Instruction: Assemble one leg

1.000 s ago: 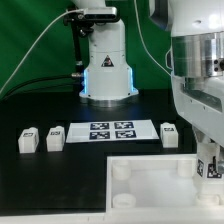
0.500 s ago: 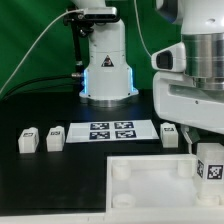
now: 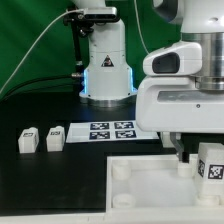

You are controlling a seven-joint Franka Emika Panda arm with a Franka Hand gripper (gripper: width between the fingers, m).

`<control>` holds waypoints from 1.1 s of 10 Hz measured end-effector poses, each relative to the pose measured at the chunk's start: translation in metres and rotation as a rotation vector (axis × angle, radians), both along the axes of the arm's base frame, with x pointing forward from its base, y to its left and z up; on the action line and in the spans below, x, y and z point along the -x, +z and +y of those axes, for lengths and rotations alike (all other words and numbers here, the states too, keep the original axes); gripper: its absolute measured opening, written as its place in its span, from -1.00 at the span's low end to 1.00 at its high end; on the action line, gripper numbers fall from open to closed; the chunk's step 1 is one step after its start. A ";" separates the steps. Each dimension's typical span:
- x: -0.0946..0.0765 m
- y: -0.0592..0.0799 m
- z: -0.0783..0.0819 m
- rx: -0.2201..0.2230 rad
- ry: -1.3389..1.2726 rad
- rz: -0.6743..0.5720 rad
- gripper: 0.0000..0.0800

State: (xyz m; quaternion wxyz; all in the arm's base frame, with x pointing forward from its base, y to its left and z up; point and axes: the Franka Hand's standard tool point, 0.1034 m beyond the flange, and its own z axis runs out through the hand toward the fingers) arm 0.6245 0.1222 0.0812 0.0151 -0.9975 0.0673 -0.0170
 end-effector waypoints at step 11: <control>-0.006 -0.003 -0.014 -0.077 -0.682 0.035 -0.26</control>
Offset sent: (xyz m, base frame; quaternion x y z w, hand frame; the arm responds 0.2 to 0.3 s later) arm 0.0000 0.0000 0.0000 0.0000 0.0000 0.0000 1.0000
